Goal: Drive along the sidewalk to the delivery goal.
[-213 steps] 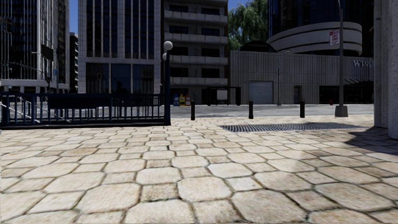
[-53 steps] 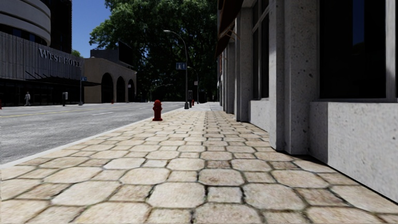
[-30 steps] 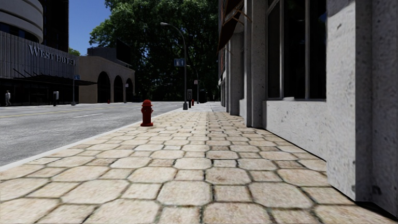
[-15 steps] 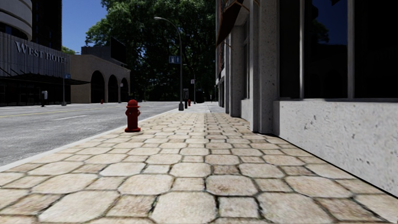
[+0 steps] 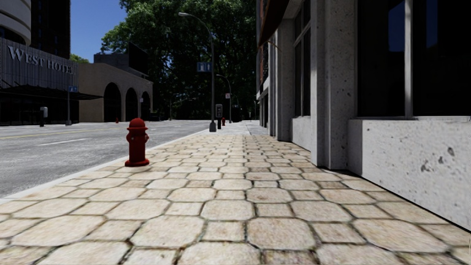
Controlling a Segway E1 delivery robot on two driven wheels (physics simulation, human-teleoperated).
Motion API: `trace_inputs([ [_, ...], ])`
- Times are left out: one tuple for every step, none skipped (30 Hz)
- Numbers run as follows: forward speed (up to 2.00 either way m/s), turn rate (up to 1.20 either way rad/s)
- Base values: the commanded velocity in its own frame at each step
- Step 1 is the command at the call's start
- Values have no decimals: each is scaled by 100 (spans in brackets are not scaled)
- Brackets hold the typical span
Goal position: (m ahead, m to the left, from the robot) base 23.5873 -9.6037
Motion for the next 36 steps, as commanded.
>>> trace_inputs([
  [200, 0],
  [200, 0],
  [200, 0],
  [200, 0],
  [200, 0],
  [200, 0],
  [200, 0],
  [200, 0],
  [200, 0],
  [200, 0],
  [200, -19],
  [200, -19],
  [200, -29],
  [200, -31],
  [200, -24],
  [200, -24],
  [200, -7],
  [200, 0],
  [200, 0],
  [200, 0],
  [200, 0],
  [200, 0],
  [200, 0],
  [200, 0],
  [200, 0],
  [200, 0],
  [200, 0],
  [200, 0],
  [200, 0],
  [200, 0],
  [200, 0],
  [200, 0],
  [200, 0],
  [200, 0],
  [200, 0],
  [200, 0],
])
